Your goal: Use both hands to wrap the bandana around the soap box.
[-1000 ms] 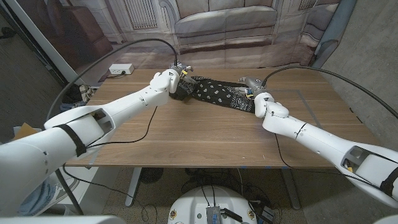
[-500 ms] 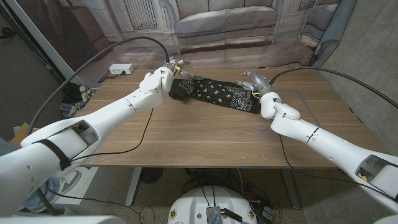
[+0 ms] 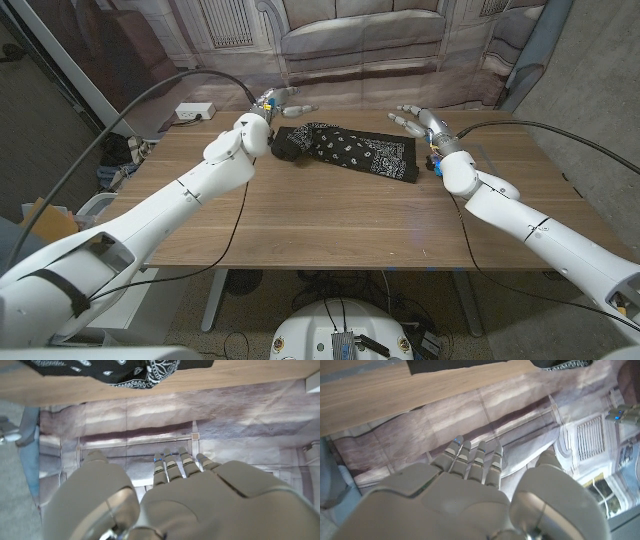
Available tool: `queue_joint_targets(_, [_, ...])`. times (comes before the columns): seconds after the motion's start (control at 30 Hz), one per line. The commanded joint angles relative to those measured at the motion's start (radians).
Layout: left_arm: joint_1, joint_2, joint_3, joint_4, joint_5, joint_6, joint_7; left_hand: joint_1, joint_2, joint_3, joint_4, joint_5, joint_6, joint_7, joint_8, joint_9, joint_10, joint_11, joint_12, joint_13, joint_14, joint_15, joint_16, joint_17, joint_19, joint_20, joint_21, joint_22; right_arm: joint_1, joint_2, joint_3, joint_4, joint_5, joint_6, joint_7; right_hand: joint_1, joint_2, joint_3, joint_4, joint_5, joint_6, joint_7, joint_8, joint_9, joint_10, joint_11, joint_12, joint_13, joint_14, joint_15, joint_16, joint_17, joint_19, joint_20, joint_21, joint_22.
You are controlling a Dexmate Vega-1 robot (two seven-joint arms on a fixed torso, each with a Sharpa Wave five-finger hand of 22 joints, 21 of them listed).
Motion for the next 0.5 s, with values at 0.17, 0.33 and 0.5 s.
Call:
queue_joint_targets(0.17, [0.266,0.034,-0.282,-0.051,-0.468,-0.312,0.142,-0.025,0.005,-0.009,0.012,0.0,-0.005,0.009,0.005,0.001,0.012,0.028,0.009,-0.001,0.019,0.003,0.007,0.001,-0.022,-0.009,-0.008,0.0,-0.076,0.044,0.136,0.136,0.364,0.403,0.218,-0.025,0.004,-0.004,0.006,0.0,-0.033,0.019,-0.005,-0.001,0.005,0.039,0.0,0.0,0.026,-0.011,0.005,-0.001,0.046,-0.025,0.015,-0.001])
queue_joint_targets(0.33, [0.314,0.055,-0.319,-0.03,-0.572,-0.409,0.117,-0.041,0.008,-0.016,0.017,-0.001,-0.021,0.026,0.001,0.0,0.008,0.044,0.006,-0.003,0.018,0.011,0.005,0.0,-0.025,-0.008,-0.011,0.0,-0.077,0.078,0.164,0.184,0.552,0.424,0.38,-0.037,0.006,-0.007,0.011,-0.001,-0.056,0.036,-0.009,-0.002,0.007,0.049,0.0,-0.001,0.033,-0.01,0.006,-0.001,0.052,-0.026,0.014,-0.001])
queue_joint_targets(0.5, [0.35,0.065,-0.344,0.001,-0.642,-0.489,0.106,-0.061,0.01,-0.026,0.021,-0.001,-0.061,0.025,-0.009,-0.001,0.004,0.046,0.004,-0.005,0.019,0.015,0.004,0.0,-0.015,-0.001,-0.008,0.0,-0.083,0.092,0.183,0.204,0.629,0.422,0.455,-0.052,0.006,-0.012,0.016,-0.001,-0.084,0.051,-0.013,-0.003,0.012,0.058,0.001,-0.001,0.043,-0.009,0.007,-0.001,0.06,-0.023,0.013,-0.002])
